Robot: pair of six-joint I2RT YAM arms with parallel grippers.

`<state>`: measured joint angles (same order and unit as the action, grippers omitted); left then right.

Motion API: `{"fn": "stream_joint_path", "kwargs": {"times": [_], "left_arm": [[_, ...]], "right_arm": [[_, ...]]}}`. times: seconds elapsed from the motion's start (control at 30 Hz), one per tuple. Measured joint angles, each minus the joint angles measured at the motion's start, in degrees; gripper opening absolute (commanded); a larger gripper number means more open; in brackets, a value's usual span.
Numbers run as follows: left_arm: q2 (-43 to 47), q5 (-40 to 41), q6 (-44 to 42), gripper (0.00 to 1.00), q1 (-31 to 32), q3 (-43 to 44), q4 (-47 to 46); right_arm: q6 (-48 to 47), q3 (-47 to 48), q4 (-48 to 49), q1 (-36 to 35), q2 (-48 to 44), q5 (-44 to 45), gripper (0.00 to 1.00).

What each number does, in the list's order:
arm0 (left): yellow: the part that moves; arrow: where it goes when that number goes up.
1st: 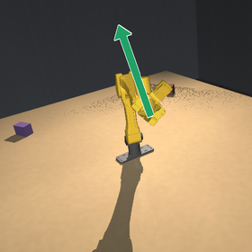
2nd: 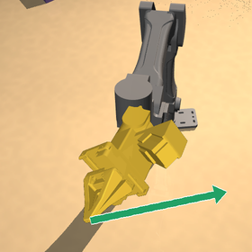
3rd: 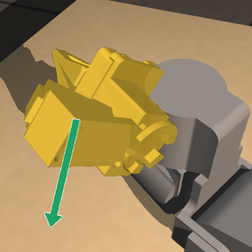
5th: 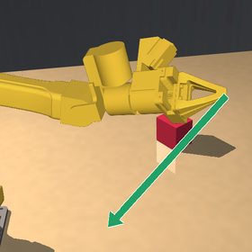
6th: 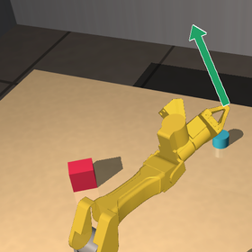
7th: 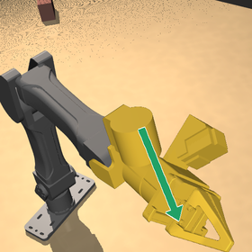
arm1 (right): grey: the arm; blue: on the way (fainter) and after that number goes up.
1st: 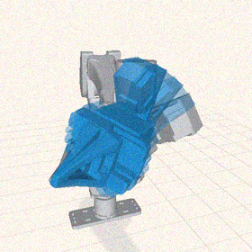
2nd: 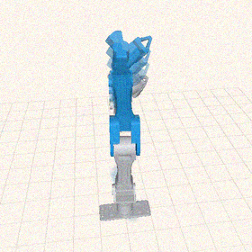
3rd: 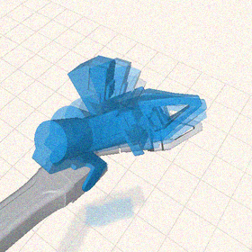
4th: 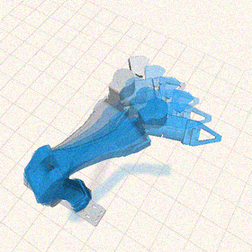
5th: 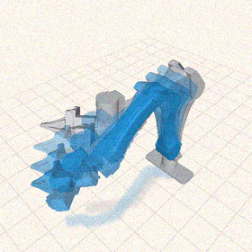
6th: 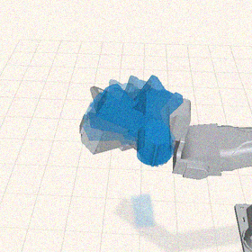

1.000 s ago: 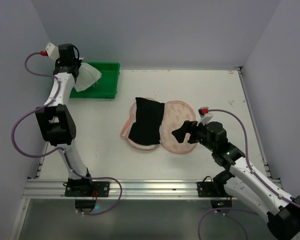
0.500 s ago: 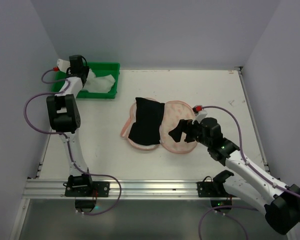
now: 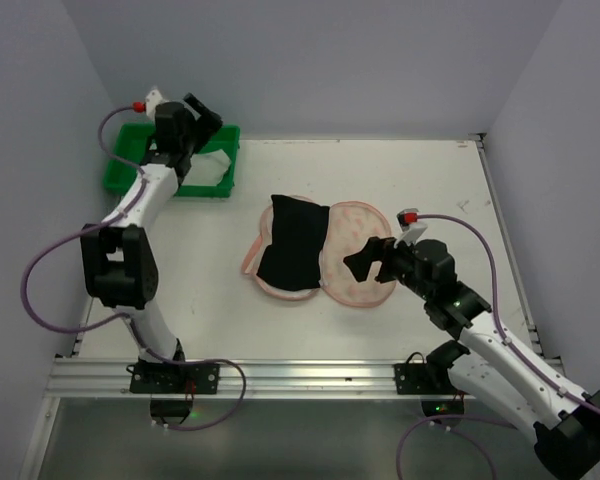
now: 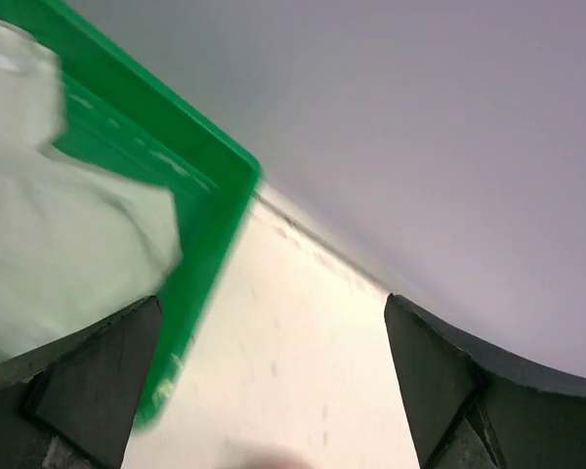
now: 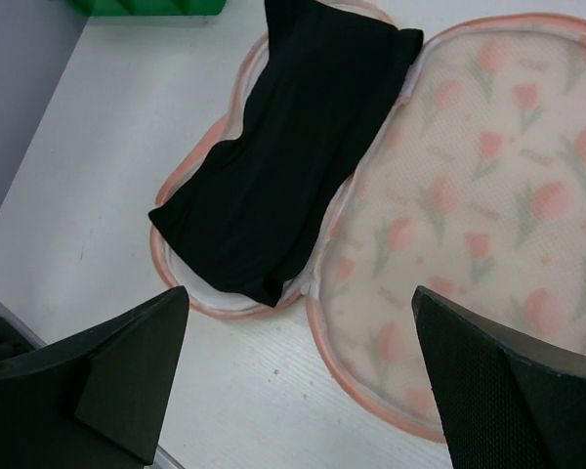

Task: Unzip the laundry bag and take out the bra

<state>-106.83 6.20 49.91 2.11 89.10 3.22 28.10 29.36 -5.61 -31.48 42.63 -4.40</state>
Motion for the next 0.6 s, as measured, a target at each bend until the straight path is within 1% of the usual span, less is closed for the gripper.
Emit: {"fn": "stream_joint_path", "kwargs": {"times": [0.07, 0.13, 0.2, 0.23, 0.37, 0.43, 0.5, 0.6], "left_arm": [[6.9, -0.8, -4.4, 1.00, 5.0, -5.0, 0.9], [13.2, -1.7, -8.2, 1.00, 11.7, -10.5, 1.3], [16.6, -2.6, -11.5, 1.00, 18.6, -14.6, 3.0], [17.0, -2.4, -13.2, 1.00, 22.2, -15.8, 4.5], [13.1, 0.7, -17.4, 0.99, 33.8, -17.4, 12.0], [10.6, 2.5, -18.4, 0.97, 38.2, -17.7, 15.5], [8.5, 3.1, -19.0, 0.95, 40.2, -17.7, 17.8], [5.7, 4.1, -19.1, 0.93, 40.3, -17.7, 19.8]], "right_arm": [[0.5, 0.1, -1.0, 0.0, -0.3, 2.0, 0.99], [1.2, 0.1, -1.8, 0.0, -0.3, 4.1, 0.99], [2.2, 0.1, -3.1, 0.2, -0.2, 6.4, 0.99], [2.7, 0.1, -3.8, 0.2, 0.0, 7.4, 0.99], [5.0, 0.2, -5.4, 0.9, 2.8, 10.5, 0.99], [5.7, 0.2, -6.1, 1.1, 4.2, 11.0, 0.99], [6.4, 0.2, -6.8, 1.2, 5.4, 11.0, 0.99], [6.8, 0.2, -7.3, 1.2, 6.1, 10.9, 0.99]]}}
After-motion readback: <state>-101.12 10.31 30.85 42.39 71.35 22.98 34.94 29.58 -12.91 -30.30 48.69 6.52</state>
